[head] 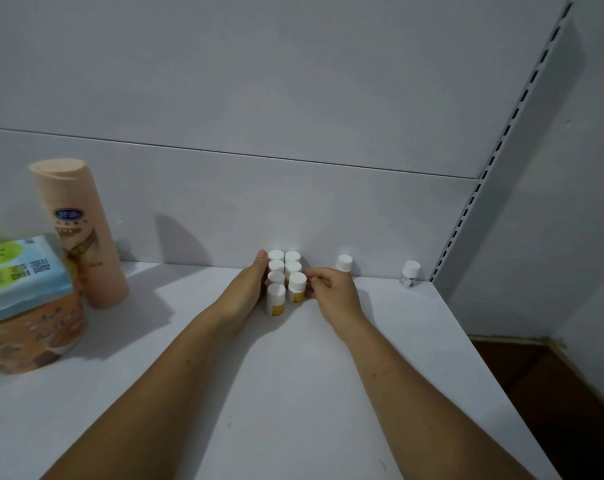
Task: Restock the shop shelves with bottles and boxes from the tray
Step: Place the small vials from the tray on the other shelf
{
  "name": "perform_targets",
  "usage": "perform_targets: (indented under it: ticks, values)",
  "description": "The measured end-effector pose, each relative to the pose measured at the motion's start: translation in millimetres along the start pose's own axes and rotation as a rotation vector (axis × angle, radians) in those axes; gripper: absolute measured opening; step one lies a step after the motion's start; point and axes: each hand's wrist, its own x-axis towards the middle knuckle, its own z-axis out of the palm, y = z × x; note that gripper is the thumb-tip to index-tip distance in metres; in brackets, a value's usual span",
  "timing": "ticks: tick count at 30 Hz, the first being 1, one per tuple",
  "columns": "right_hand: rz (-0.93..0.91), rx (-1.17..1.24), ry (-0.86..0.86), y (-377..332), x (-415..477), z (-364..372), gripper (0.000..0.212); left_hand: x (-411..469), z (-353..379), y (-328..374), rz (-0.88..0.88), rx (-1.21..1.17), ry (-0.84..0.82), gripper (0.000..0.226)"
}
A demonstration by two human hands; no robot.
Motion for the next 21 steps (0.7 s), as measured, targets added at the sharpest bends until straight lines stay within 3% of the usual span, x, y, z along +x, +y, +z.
perform_targets:
  ticks: [5,21]
  values:
    - [0.042,-0.020,-0.052,-7,-1,-4,0.035,1,-1,-2,0.003,-0.008,0.007,0.052]
    - [-0.082,-0.099,-0.066,2,-18,-6,0.031,1,1,-4,-0.006,-0.012,-0.058,0.051]
